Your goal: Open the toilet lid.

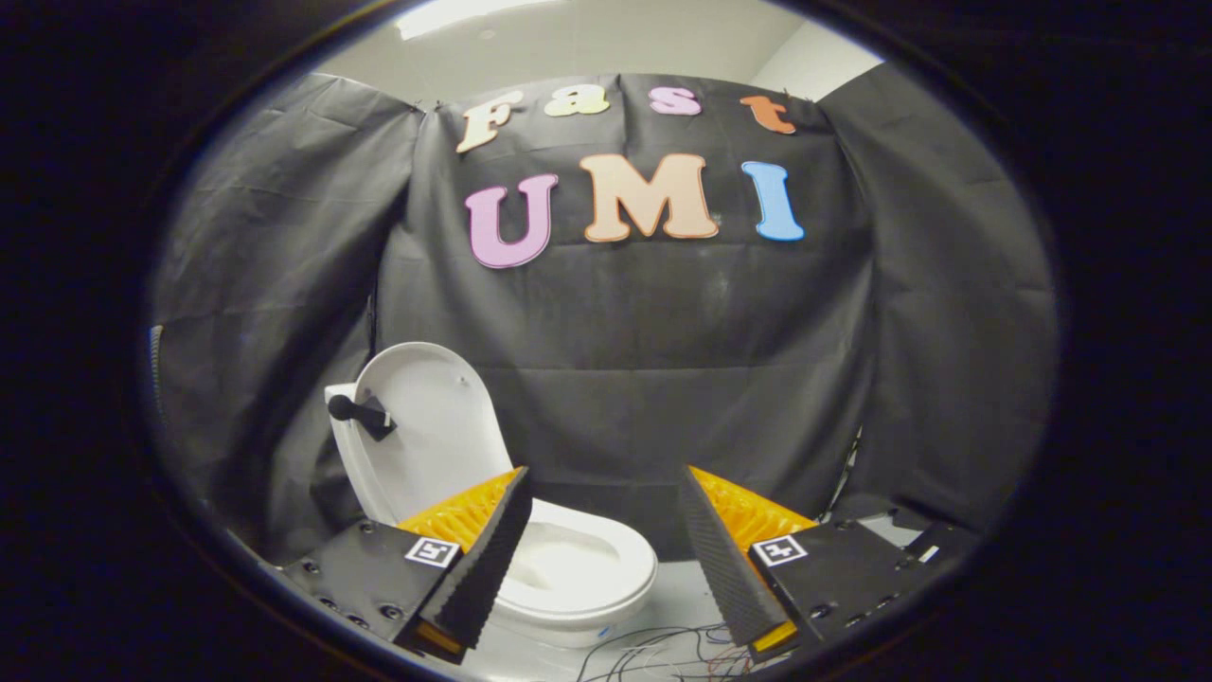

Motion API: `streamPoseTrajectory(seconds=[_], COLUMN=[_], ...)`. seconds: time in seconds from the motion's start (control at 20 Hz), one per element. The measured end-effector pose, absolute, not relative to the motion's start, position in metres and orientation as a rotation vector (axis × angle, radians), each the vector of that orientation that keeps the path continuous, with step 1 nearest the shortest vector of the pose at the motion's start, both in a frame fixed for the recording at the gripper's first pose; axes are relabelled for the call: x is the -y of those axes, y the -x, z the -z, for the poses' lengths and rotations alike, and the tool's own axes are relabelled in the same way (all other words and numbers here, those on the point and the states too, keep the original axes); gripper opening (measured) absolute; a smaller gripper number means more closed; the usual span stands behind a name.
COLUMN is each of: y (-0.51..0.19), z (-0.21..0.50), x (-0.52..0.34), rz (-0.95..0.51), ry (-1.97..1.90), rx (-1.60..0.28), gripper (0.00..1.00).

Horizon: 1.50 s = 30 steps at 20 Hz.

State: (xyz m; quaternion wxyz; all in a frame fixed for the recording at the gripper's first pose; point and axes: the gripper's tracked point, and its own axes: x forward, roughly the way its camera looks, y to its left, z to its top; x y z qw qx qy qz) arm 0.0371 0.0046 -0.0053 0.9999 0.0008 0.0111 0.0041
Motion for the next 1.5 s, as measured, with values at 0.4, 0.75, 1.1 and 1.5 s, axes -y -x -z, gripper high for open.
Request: streamPoseTrajectory(seconds=[0.4, 0.75, 1.1, 1.5], y=[-0.094, -0.114, -0.112, -0.091], z=[-0.030, 0.023, 0.101, 0.241], x=[-0.023, -0.033, -0.059, -0.097], rz=[-0.020, 0.231, 0.413, 0.621], ry=[-0.216, -0.539, -0.859, -1.074], rx=[0.187, 0.195, 0.145, -0.120], gripper=[0.94, 0.88, 0.84, 0.63])
